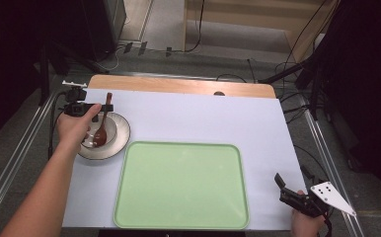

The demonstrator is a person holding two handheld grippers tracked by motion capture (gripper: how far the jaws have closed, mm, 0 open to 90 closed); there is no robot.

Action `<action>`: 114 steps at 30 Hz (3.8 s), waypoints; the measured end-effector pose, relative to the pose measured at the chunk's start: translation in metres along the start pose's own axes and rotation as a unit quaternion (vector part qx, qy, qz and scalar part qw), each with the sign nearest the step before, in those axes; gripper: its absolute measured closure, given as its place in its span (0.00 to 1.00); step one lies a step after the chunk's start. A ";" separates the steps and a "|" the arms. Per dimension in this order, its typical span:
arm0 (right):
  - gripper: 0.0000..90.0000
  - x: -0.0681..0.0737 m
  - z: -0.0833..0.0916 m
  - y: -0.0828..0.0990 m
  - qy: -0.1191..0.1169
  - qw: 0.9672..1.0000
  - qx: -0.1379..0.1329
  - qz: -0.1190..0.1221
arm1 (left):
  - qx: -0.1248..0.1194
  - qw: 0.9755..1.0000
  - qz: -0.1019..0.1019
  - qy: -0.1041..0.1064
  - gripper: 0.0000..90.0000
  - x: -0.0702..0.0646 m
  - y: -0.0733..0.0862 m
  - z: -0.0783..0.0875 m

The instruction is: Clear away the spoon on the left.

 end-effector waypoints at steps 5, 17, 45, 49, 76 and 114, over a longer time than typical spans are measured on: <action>0.09 0.000 0.000 0.000 0.001 1.000 -0.001 0.001 | 0.012 1.000 0.004 0.023 0.58 -0.001 0.001 -0.002; 0.09 0.000 0.000 0.000 0.000 1.000 0.000 0.002 | 0.042 0.998 0.026 0.036 0.72 0.003 0.002 -0.003; 0.09 0.001 -0.001 0.000 0.002 1.000 0.000 0.004 | 0.017 0.997 -0.038 0.064 0.95 -0.017 -0.002 0.026; 0.09 0.001 -0.001 0.000 0.002 1.000 0.000 0.002 | 0.017 0.997 -0.041 0.062 0.95 -0.022 -0.004 0.030; 0.09 0.001 -0.001 0.000 0.000 1.000 0.000 0.000 | 0.028 0.995 -0.065 0.073 0.95 -0.067 0.003 0.057; 0.09 0.000 0.000 0.000 -0.002 1.000 -0.002 -0.002 | 0.055 0.990 -0.057 0.114 0.95 -0.098 0.075 0.046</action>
Point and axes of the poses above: each handheld gripper's, and its own axes: z roughly backward along the jaws, y roughly out of its underside, x roughly to its left, the point moved 1 cm from there along -z, roughly forward along the jaws, and after that the axes turned 5 degrees about y, right-handed, at the moved point
